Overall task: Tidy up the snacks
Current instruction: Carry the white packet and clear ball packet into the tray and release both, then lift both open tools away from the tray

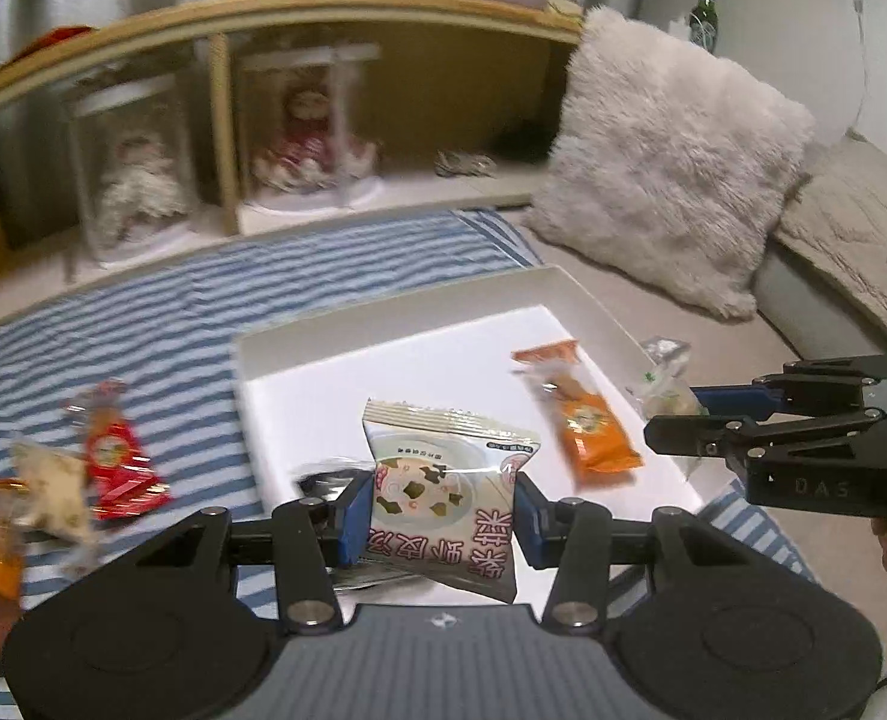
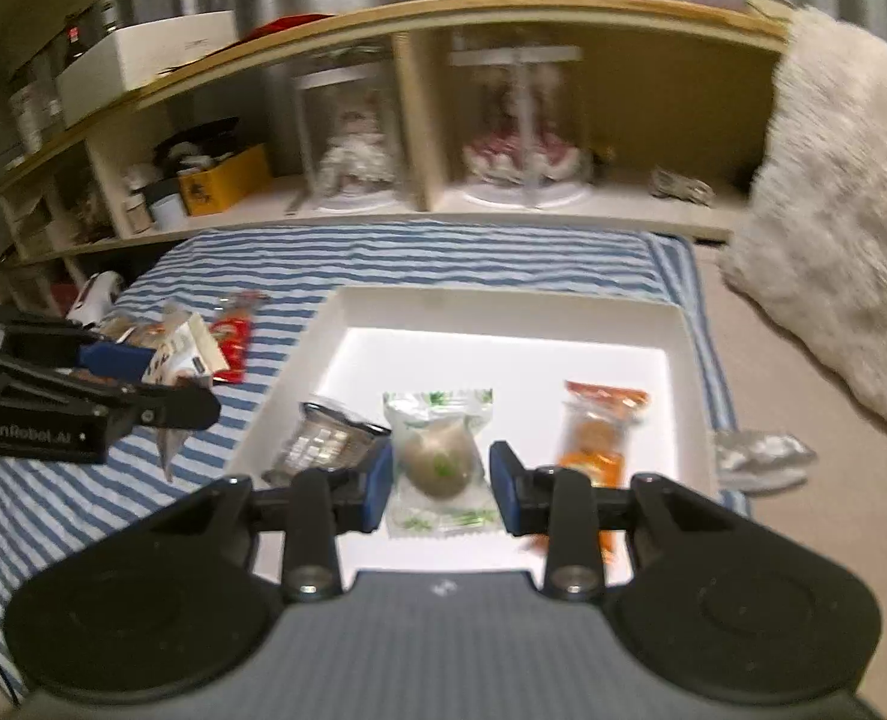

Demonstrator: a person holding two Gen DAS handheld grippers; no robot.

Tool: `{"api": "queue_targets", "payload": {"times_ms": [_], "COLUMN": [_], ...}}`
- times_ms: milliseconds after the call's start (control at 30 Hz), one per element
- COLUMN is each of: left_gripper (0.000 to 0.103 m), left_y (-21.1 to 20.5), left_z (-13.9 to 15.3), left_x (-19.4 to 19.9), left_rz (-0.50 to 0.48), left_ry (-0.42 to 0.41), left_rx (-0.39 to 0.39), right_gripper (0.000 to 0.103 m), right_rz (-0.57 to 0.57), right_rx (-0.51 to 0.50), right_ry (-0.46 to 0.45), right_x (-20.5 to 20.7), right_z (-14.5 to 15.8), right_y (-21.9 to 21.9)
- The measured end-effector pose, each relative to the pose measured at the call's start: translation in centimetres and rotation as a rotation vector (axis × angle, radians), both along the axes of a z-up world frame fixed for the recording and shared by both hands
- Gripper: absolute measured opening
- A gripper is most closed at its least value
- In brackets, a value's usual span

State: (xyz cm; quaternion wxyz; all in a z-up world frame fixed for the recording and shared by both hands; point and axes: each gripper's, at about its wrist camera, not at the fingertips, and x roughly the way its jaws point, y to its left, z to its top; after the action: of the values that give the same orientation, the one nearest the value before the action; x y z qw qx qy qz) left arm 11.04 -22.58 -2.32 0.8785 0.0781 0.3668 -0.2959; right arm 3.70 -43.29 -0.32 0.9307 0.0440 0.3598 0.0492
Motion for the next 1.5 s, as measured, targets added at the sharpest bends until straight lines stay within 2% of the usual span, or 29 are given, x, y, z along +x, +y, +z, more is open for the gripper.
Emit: {"api": "queue_targets", "payload": {"times_ms": [167, 300, 467, 633, 800, 967, 1033, 1067, 1100, 1167, 1300, 1500], "left_gripper": [0.049, 0.049, 0.049, 0.049, 0.050, 0.050, 0.057, 0.065, 0.069, 0.072, 0.079, 0.084], "left_y": [-2.9, -4.6, -5.3, -4.5, -3.2, -3.6, -3.8, -3.8, -3.8, -4.0, -4.4, -4.2], "left_z": [-1.9, -3.9, -7.0, -9.4, -9.9, -9.2, -9.1, -8.9, -8.8, -8.6, -8.1, -7.3], "left_x": [0.5, 1.5, 3.1, 4.6, 5.5, 5.3, 5.3, 5.2, 5.0, 4.7, 3.9, 3.1], "left_rz": [-0.021, -0.019, 0.010, 0.074, 0.087, 0.071, 0.062, 0.051, 0.043, 0.030, 0.006, 0.002], "left_ry": [0.063, 0.143, 0.264, 0.334, 0.346, 0.320, 0.324, 0.332, 0.336, 0.334, 0.316, 0.303], "left_rx": [-0.004, -0.020, -0.047, -0.049, -0.064, -0.041, -0.038, -0.044, -0.050, -0.040, 0.000, 0.021], "right_gripper": [0.041, 0.041, 0.041, 0.041, 0.041, 0.041, 0.042, 0.046, 0.056, 0.064, 0.064, 0.064], "right_rz": [-0.026, -0.033, -0.040, -0.045, -0.028, -0.011, -0.015, -0.022, -0.031, -0.063, -0.083, -0.086], "right_rx": [0.019, 0.038, 0.058, 0.085, 0.106, 0.115, 0.130, 0.138, 0.146, 0.158, 0.151, 0.131], "right_ry": [0.025, 0.049, 0.076, 0.100, 0.128, 0.146, 0.148, 0.146, 0.148, 0.151, 0.168, 0.189], "right_x": [-0.4, -0.1, 0.7, 1.4, 2.2, 3.5, 3.9, 4.1, 4.2, 4.1, 3.6, 2.4], "right_z": [-1.6, -2.8, -4.0, -5.0, -5.9, -6.4, -6.5, -6.5, -6.5, -6.3, -6.3, -6.3], "right_y": [-2.6, -3.6, -4.5, -4.9, -4.5, -3.6, -3.5, -3.5, -3.6, -3.9, -4.5, -5.1]}}
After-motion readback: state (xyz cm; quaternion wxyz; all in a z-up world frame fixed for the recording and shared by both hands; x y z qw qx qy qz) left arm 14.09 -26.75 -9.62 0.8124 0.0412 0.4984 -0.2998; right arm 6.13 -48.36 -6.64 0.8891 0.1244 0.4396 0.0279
